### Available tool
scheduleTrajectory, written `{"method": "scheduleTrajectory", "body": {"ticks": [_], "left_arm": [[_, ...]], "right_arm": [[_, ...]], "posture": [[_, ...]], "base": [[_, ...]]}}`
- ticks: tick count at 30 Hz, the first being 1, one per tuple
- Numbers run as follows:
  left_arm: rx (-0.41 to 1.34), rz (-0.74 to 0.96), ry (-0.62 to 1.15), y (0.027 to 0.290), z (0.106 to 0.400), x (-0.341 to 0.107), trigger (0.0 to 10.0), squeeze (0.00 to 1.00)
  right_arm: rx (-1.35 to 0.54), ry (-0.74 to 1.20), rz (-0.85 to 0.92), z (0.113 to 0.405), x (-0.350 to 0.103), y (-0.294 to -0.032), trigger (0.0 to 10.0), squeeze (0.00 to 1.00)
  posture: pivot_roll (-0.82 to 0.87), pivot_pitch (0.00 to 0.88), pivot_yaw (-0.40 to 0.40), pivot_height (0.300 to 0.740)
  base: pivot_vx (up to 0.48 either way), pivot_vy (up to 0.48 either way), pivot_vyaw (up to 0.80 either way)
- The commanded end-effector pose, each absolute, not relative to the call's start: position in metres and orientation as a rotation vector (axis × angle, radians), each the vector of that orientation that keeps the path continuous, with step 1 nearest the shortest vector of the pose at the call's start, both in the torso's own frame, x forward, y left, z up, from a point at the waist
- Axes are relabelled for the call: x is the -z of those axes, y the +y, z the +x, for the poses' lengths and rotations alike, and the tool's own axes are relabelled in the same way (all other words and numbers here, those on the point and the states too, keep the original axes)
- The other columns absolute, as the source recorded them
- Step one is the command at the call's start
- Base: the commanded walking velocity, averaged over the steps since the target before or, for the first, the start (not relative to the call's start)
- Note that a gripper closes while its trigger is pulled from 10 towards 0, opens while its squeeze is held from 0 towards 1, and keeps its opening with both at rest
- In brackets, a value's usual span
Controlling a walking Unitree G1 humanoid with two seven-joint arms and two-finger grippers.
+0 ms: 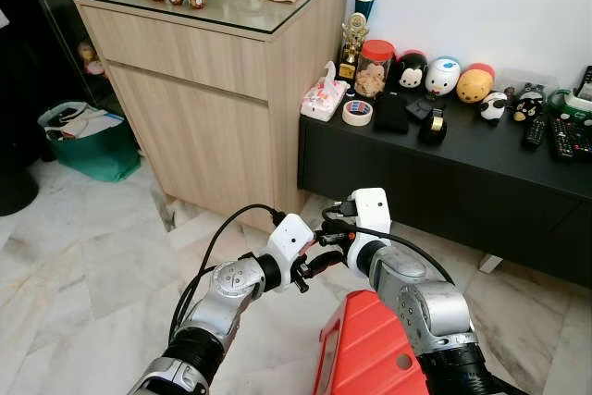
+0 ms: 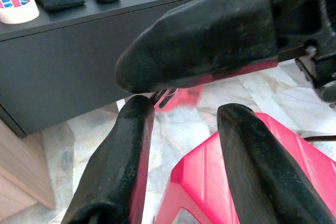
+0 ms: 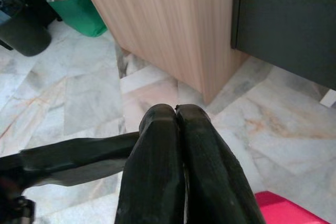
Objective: Hang keys on a hook
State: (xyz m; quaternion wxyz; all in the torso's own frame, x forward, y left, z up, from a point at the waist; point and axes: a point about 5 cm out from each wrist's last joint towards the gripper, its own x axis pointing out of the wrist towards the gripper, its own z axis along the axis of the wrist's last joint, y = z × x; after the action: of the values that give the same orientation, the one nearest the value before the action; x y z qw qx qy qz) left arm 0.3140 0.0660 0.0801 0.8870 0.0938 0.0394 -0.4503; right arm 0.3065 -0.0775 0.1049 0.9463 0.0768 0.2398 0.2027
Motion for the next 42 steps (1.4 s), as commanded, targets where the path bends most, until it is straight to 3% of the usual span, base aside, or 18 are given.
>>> {"method": "scheduleTrajectory", "body": {"ticks": [1, 12, 38, 39, 40, 41, 42], "left_arm": [[0.937, 0.207, 0.072, 0.0634, 0.3162, -0.0824, 10.0, 0.00], [0.864, 0.242, 0.042, 0.0687, 0.3245, -0.0874, 10.0, 0.00], [0.889, 0.215, 0.046, 0.0679, 0.3219, -0.0834, 10.0, 0.00], [0.889, 0.215, 0.045, 0.0679, 0.3219, -0.0834, 9.8, 0.00], [0.890, 0.214, 0.045, 0.0679, 0.3221, -0.0834, 8.6, 0.00], [0.892, 0.213, 0.045, 0.0678, 0.3220, -0.0834, 5.6, 0.00], [0.895, 0.211, 0.045, 0.0676, 0.3220, -0.0835, 3.6, 0.00]], "right_arm": [[-0.439, 0.467, 0.159, 0.3051, -0.1119, -0.0734, 10.0, 0.00], [-0.432, 0.470, 0.136, 0.3049, -0.1101, -0.0751, 10.0, 0.00], [-0.450, 0.471, 0.140, 0.3049, -0.1108, -0.0718, 10.0, 0.00], [-0.450, 0.471, 0.140, 0.3049, -0.1108, -0.0717, 10.0, 0.00], [-0.452, 0.471, 0.141, 0.3051, -0.1108, -0.0714, 10.0, 0.00], [-0.452, 0.471, 0.141, 0.3052, -0.1110, -0.0713, 10.0, 0.00], [-0.452, 0.469, 0.142, 0.3055, -0.1114, -0.0710, 10.0, 0.00]], "posture": [[-0.06, 0.000, -0.058, 0.708], [-0.06, 0.000, -0.059, 0.708], [-0.06, 0.000, -0.063, 0.708], [-0.06, 0.000, -0.063, 0.708], [-0.06, 0.000, -0.064, 0.708], [-0.06, 0.000, -0.064, 0.708], [-0.06, 0.000, -0.063, 0.708]], "base": [[0.000, 0.000, 0.00], [0.000, 0.000, 0.00], [0.000, 0.000, 0.00], [0.000, 0.000, 0.00], [0.000, 0.000, 0.00], [0.000, 0.000, 0.00], [0.000, 0.000, 0.00]]}}
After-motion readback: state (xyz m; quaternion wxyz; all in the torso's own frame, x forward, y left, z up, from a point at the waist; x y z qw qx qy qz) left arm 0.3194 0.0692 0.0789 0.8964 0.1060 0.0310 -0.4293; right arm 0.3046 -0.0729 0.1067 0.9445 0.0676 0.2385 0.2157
